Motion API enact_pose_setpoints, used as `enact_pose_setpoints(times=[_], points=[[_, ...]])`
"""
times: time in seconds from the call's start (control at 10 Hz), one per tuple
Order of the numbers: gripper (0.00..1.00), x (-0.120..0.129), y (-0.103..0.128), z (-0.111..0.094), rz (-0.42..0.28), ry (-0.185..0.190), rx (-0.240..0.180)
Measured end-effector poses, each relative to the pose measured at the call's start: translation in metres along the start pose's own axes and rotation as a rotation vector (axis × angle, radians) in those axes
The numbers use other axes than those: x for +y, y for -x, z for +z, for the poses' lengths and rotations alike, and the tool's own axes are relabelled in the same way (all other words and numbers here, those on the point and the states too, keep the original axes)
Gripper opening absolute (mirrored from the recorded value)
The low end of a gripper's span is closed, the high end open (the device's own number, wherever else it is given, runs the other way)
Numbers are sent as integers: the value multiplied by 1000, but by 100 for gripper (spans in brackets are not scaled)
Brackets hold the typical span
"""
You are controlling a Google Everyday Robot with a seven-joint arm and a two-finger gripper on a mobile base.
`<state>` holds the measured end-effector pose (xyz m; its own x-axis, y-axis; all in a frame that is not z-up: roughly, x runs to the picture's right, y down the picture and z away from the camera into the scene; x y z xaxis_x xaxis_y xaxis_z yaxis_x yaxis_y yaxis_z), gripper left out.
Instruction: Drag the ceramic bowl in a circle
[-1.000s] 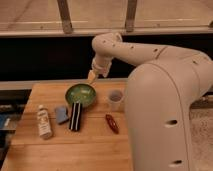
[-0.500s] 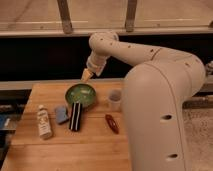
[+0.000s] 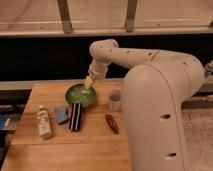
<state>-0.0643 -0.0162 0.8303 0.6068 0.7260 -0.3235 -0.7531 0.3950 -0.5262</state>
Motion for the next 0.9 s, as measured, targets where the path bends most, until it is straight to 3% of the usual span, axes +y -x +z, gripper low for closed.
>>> enact_pose_setpoints(times=[0.5,0.9], points=[[62,-4,-14,27,23,41,18],[62,-5,-5,49,4,71,29]])
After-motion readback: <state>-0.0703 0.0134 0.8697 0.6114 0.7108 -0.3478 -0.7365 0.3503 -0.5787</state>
